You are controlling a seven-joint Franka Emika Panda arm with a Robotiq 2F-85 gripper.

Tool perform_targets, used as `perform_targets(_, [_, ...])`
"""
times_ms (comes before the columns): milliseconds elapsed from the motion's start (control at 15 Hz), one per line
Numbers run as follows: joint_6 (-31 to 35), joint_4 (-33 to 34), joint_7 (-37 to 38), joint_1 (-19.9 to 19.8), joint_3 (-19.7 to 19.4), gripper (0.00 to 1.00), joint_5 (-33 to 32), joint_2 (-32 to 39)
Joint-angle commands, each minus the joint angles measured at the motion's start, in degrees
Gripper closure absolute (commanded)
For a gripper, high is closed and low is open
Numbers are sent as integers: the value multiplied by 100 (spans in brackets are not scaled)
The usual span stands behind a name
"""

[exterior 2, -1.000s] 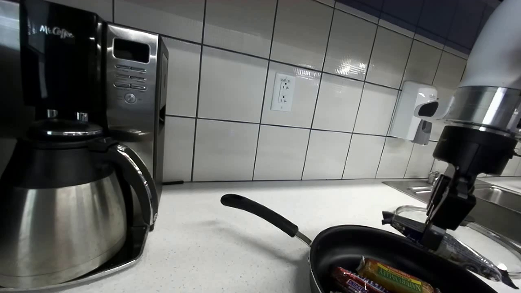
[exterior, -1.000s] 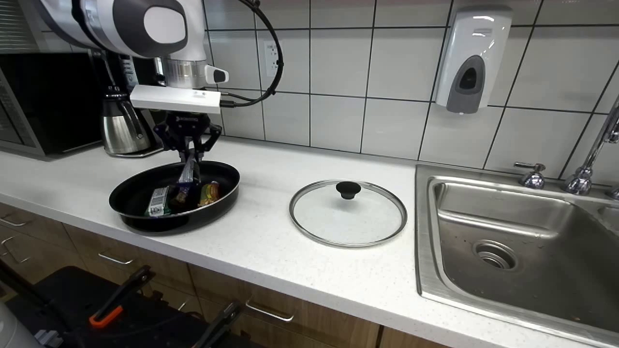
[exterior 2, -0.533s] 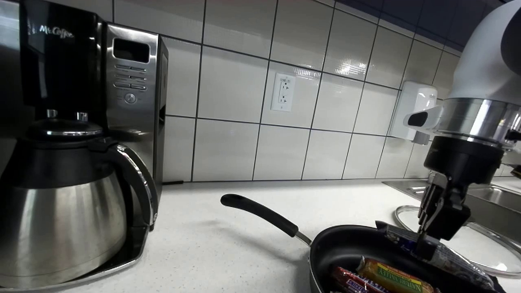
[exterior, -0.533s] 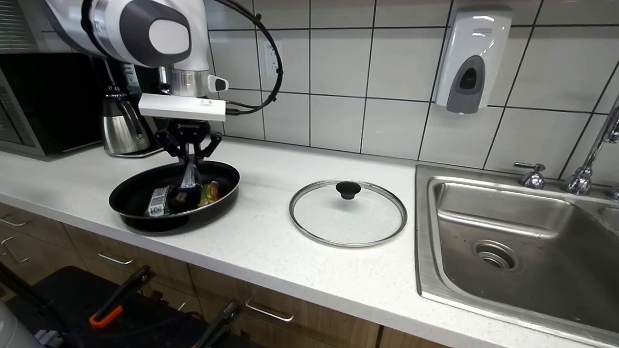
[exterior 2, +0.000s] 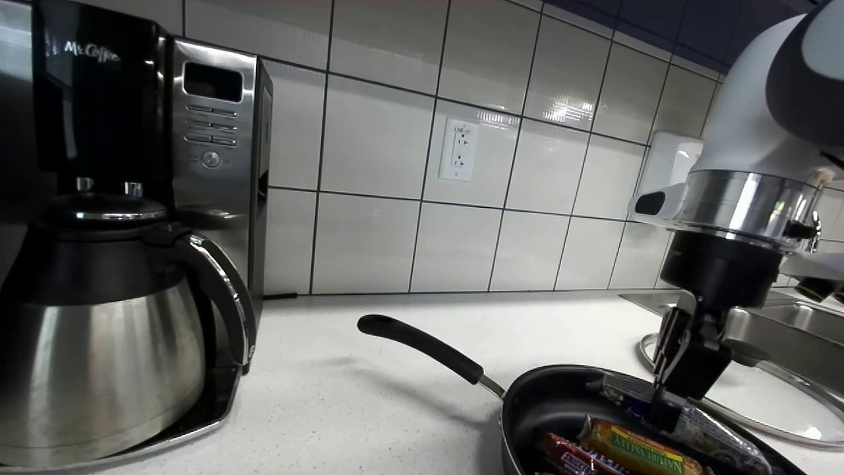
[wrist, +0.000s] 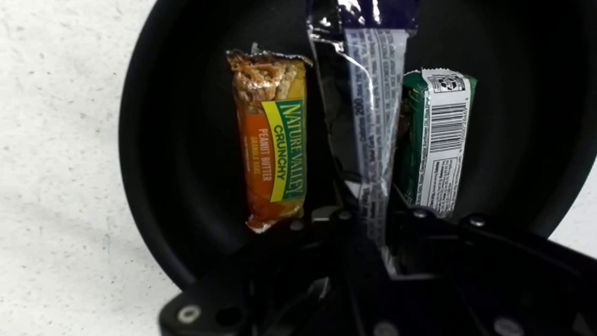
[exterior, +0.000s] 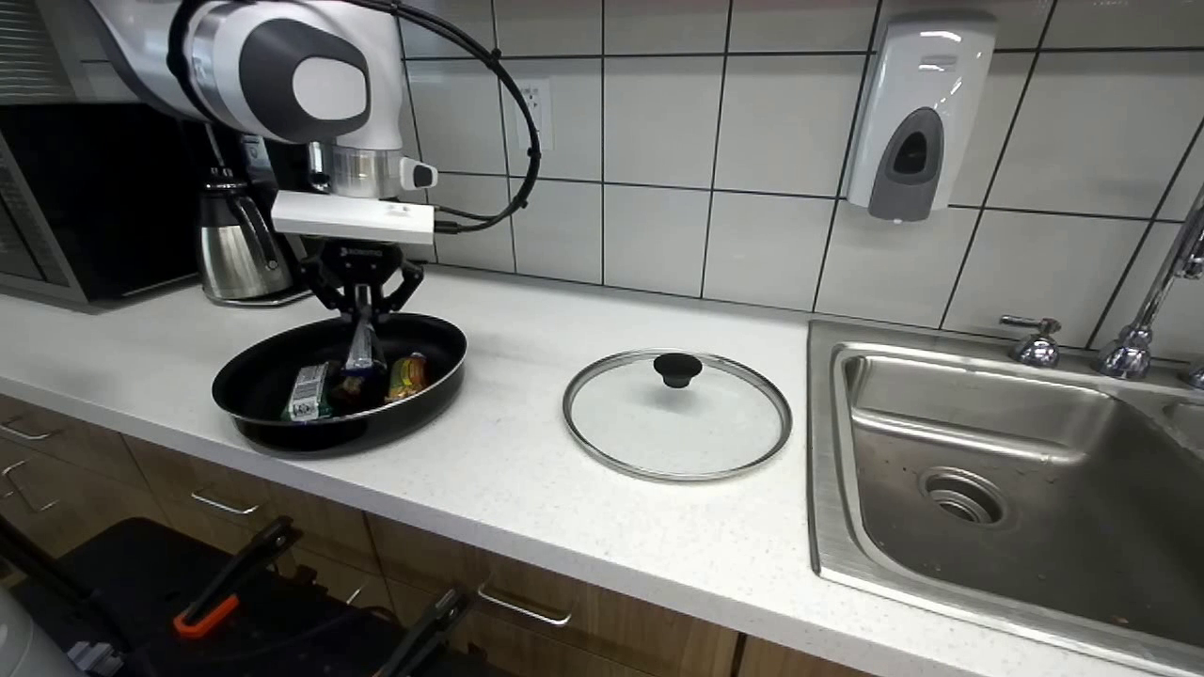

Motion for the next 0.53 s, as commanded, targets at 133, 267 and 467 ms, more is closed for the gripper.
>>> perform_targets(133, [-50,242,57,-253,234,50,52,235])
perform_targets(267, [-48,289,82,-284,245,35,47,265])
perform_targets(467, [5,314,129,-331,241,12,26,259])
